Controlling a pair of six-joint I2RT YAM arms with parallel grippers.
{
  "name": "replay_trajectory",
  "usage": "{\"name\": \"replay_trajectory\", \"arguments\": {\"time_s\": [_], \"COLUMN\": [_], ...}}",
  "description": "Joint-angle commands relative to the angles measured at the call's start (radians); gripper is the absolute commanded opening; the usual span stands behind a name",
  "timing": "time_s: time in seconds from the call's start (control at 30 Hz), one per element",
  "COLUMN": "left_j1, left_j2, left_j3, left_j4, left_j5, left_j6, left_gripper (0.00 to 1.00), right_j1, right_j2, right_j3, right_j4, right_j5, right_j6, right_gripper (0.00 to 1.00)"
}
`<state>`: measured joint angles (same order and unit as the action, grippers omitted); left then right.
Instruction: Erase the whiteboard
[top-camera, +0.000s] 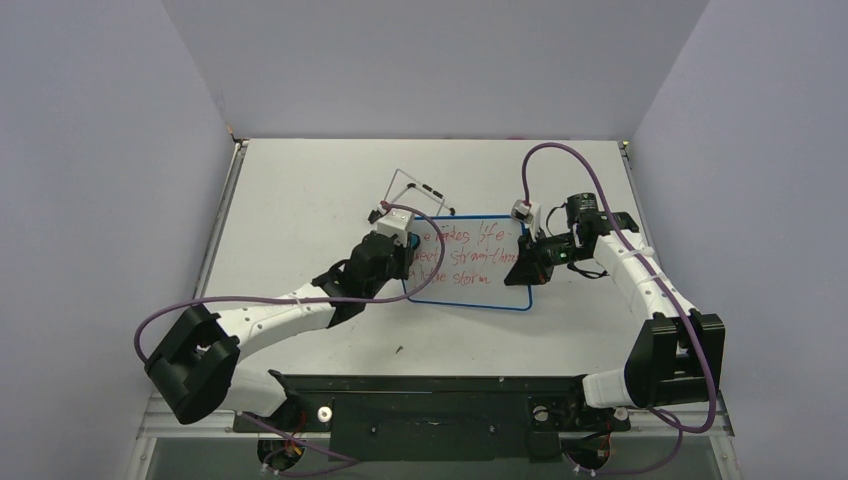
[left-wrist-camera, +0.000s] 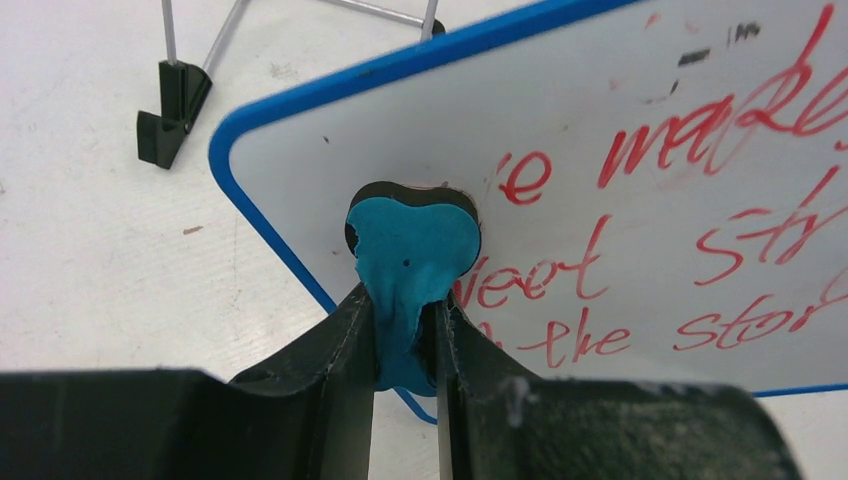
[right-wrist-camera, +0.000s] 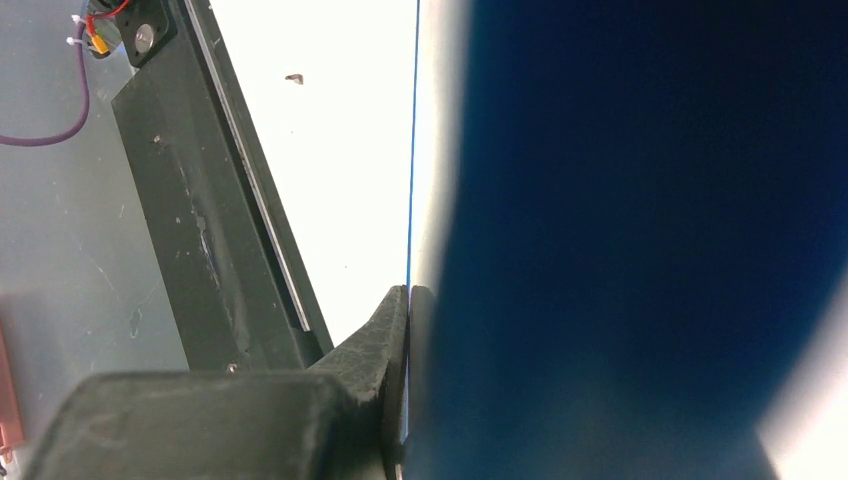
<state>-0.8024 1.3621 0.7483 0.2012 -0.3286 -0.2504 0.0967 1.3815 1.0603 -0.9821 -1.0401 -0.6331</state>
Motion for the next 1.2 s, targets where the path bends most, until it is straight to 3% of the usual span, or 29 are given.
{"name": "replay_trajectory", "arguments": {"time_s": [0.0,0.53,1.17], "left_j1": [-0.024,0.002,-0.09], "left_j2": [-0.017,0.037,0.066], "left_j3": [-0.045,0.171,0.074], "left_j4": [0.057,-0.024,-0.071], "left_j5": [0.018,-0.08,-0.166], "left_j6": [-0.019,0.044,0.03], "left_gripper": [0.0,0.0,0.0], "right_j1": [0.013,0.012,0.012], "right_j2": [-0.028,-0.031,-0.026], "right_j3": [0.012,0.015,0.019], "right_j4": [-0.032,-0.042,-0.054], "right_j5": [-0.039,-0.042,-0.044], "right_j6": [-0.069,-0.079,-0.092], "right_gripper": [0.0,0.0,0.0]}}
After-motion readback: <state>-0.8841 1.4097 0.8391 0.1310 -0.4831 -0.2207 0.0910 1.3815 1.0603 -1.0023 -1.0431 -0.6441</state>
